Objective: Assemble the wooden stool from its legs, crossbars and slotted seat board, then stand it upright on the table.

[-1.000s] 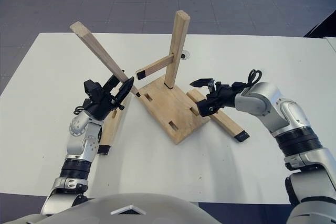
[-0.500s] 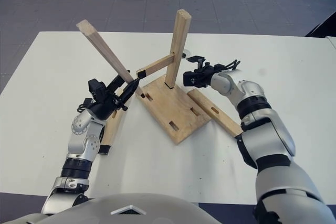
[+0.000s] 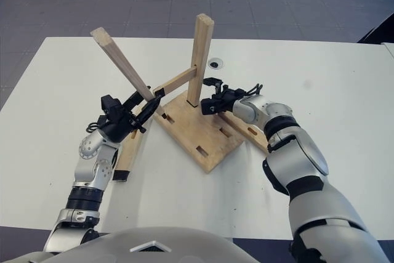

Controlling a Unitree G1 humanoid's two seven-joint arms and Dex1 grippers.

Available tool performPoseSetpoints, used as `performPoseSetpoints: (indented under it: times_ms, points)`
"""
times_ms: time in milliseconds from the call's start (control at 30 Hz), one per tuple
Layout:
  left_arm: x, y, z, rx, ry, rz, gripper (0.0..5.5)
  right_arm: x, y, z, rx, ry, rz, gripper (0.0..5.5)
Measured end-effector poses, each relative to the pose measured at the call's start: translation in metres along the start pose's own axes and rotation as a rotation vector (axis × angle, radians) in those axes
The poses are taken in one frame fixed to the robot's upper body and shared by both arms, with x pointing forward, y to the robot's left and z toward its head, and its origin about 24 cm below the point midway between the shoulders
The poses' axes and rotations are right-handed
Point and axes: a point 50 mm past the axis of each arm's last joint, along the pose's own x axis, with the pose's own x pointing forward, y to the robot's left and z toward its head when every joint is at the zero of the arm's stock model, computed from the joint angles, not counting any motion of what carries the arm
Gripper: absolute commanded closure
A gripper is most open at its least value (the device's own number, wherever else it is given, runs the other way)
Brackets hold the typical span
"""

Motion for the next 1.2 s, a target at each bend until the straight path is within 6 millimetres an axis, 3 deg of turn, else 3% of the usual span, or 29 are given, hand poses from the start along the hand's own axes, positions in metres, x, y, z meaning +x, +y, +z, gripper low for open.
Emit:
performPoseSetpoints:
  times_ms: [200,400,633,867,1200]
  points:
    - [-0.015,-0.003,0.005,0.009,-0.004,0.019,3.39,-0.003,-0.002,-0.008,0.053,0.054,-0.028,1.63]
    - [-0.012,-0.016,0.009,0.002,-0.043,0.046,3.39,-0.025,-0.035,-0.027,0.351,0.08,-0.214,1.63]
    - [-0.011,-0.02,0.002,0.023,-0.032,0.076,3.39,-0.062,-0.014,-0.009,0.608,0.036,-0.264,1.63]
    - [-0.011,-0.017,-0.013,0.013,-0.031,0.172,3.39,-0.106,-0.042,0.021,0.784,0.041,-0.404,1.63]
    - [0.003,-0.031,-0.016,-0.016,-0.104,0.152,3.39,-0.106,-0.028,0.029,0.836,0.081,-0.276,1.63]
